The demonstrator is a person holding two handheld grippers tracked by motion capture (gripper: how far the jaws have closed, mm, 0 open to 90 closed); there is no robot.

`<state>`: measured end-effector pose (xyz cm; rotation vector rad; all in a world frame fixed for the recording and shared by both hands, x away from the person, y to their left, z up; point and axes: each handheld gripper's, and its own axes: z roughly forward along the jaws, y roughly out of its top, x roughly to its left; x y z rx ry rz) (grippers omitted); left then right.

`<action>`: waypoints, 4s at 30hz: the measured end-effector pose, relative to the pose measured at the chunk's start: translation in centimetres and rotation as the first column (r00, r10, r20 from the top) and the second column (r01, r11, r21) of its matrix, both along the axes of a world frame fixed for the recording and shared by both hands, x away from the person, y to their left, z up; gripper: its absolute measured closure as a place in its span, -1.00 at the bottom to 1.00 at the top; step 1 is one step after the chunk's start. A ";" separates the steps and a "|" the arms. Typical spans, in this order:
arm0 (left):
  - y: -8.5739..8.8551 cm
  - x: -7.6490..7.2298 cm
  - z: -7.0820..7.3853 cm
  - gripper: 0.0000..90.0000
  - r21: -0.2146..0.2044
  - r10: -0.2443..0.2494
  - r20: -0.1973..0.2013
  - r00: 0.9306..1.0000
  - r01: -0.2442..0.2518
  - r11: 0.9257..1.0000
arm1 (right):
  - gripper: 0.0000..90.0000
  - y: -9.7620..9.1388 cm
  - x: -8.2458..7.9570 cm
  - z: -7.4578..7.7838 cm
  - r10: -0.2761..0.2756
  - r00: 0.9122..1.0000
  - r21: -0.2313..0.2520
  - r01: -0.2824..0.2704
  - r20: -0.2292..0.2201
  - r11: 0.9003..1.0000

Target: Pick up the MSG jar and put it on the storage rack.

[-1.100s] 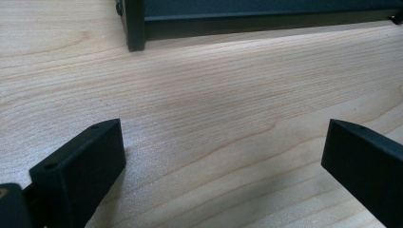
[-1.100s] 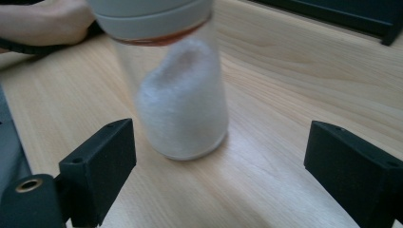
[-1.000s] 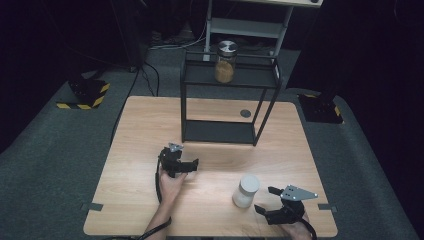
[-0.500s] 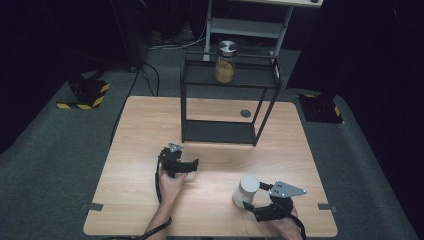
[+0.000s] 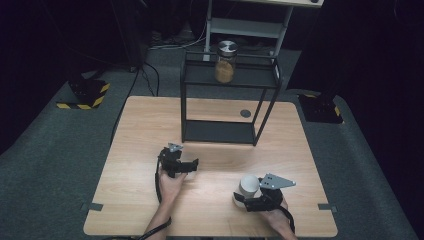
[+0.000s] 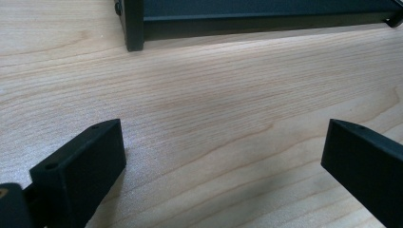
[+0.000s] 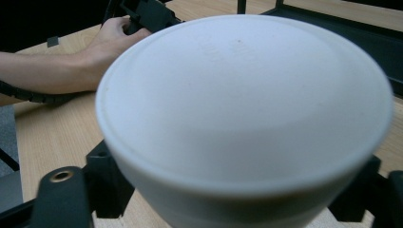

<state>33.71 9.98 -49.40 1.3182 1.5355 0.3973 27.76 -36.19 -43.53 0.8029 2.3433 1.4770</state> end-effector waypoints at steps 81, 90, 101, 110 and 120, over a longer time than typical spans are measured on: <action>0.1 0.1 0.0 -0.99 -0.007 -0.009 0.001 1.000 0.009 1.000 | -0.24 -1.7 1.6 8.2 -0.015 0.995 0.022 0.012 0.098 1.000; 0.1 0.1 0.0 -0.98 -0.007 -0.009 0.001 1.000 0.009 1.000 | -0.24 -1.6 2.0 10.9 -0.011 0.991 0.025 0.008 0.136 1.000; 0.1 0.1 0.0 -0.98 -0.008 -0.008 0.001 1.000 0.008 1.000 | -0.24 -1.8 2.5 14.4 -0.024 0.982 0.044 0.016 0.190 0.999; 0.1 0.1 0.0 -0.98 -0.005 -0.009 0.001 1.000 0.009 1.000 | -0.24 -2.1 3.2 16.7 -0.037 0.975 0.053 0.026 0.220 0.998; 0.1 0.1 0.0 -0.98 -0.001 -0.012 -0.002 1.000 0.012 1.000 | -0.24 -2.6 4.4 19.1 -0.060 0.971 0.078 0.043 0.232 0.996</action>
